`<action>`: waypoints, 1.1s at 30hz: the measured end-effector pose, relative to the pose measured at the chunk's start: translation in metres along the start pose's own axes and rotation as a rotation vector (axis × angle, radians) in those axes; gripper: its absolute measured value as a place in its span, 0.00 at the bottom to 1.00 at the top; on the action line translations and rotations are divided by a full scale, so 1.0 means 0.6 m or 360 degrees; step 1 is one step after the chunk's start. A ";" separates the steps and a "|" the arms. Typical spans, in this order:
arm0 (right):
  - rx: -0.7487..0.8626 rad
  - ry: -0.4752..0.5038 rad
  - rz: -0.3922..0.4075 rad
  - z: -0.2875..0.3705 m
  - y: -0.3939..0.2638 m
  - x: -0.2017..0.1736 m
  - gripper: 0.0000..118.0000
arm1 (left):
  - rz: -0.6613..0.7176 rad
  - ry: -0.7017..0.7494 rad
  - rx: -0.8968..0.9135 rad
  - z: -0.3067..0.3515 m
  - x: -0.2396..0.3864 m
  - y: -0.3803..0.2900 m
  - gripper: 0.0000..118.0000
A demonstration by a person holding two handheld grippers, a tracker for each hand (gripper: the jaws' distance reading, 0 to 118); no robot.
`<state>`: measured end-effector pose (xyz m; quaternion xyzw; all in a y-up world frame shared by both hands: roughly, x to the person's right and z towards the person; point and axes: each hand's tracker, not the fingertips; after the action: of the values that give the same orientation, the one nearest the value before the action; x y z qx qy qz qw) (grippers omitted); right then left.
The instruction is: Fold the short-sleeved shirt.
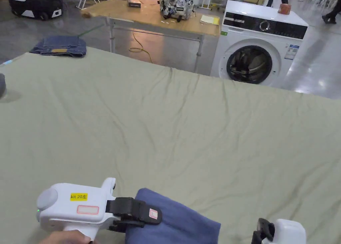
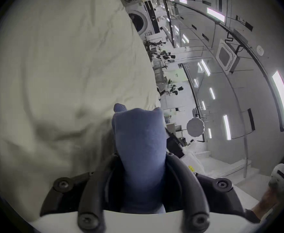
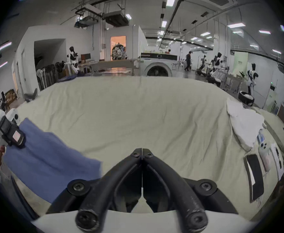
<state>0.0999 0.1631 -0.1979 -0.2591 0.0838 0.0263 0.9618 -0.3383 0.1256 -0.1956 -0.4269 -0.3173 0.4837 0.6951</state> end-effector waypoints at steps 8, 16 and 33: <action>0.0117 -0.0034 0.0014 -0.005 0.079 -0.006 0.00 | -0.0017 0.0330 0.0186 0.290 0.001 0.093 0.22; 0.0145 -0.0062 0.0012 -0.016 0.098 -0.015 0.00 | 0.0084 0.0743 0.0424 0.542 -0.017 0.120 0.22; 0.0085 -0.0067 0.0061 -0.039 0.082 -0.023 0.00 | -0.0047 0.1653 0.0432 0.612 0.023 0.150 0.50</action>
<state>0.0782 0.1937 -0.2395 -0.2310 0.0692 0.0480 0.9693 -0.6834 0.2589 -0.1166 -0.5118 0.1278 0.2357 0.8162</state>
